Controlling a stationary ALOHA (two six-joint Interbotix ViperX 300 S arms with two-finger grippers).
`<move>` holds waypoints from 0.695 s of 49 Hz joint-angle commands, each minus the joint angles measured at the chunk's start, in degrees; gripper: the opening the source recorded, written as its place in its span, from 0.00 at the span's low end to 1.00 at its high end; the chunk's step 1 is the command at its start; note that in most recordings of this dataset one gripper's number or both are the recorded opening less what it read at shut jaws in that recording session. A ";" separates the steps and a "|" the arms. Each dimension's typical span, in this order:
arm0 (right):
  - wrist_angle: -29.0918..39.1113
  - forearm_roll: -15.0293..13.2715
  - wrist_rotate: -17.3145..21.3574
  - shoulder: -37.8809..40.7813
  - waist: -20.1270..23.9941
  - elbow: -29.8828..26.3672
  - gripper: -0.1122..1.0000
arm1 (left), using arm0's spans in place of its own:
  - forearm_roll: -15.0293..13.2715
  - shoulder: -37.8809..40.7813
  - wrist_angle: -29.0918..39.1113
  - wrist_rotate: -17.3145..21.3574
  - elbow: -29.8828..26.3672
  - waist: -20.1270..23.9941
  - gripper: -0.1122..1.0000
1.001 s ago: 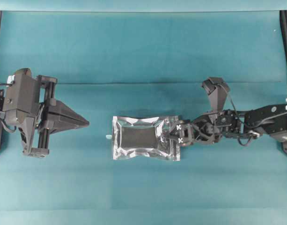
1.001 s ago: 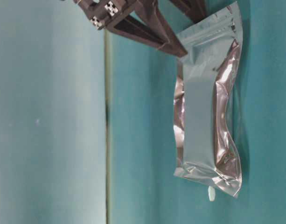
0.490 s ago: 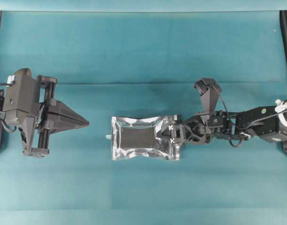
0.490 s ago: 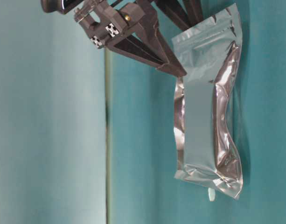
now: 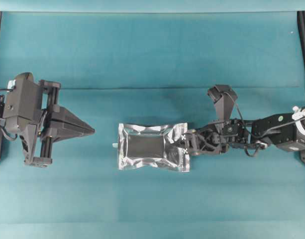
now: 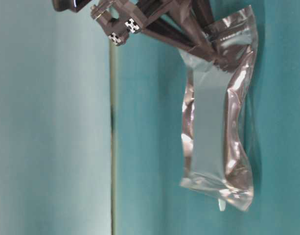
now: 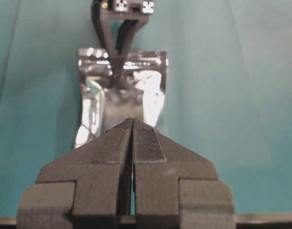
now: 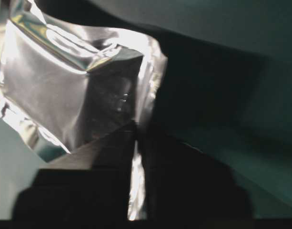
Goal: Hand over the silver zip bag and make it stand upright.
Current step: 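Close the right gripper on the bag's right edge, then lift the bag with the right gripper and swing it upright toward center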
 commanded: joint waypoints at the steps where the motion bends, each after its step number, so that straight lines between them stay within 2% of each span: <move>1: -0.26 -0.35 -1.23 -0.53 0.62 -0.09 0.22 | 0.18 -0.09 -0.35 0.00 -0.70 -0.09 0.04; 8: -0.26 -0.35 -1.76 -0.70 0.70 -0.35 0.11 | 0.18 -0.09 -0.26 -0.09 -0.62 -0.09 0.04; 23: 0.44 -0.53 -2.29 -4.75 0.35 -0.70 0.11 | 0.18 0.00 -0.35 -0.09 -0.62 -0.09 0.04; 29: 3.43 -1.58 -4.83 -8.96 -0.26 -2.20 0.11 | 0.18 0.00 -0.35 -0.09 -0.53 -0.09 0.04; 34: 10.55 -2.46 -8.88 -12.74 -1.23 -4.66 0.11 | 0.18 -0.09 -0.35 -0.26 -0.53 -0.09 0.04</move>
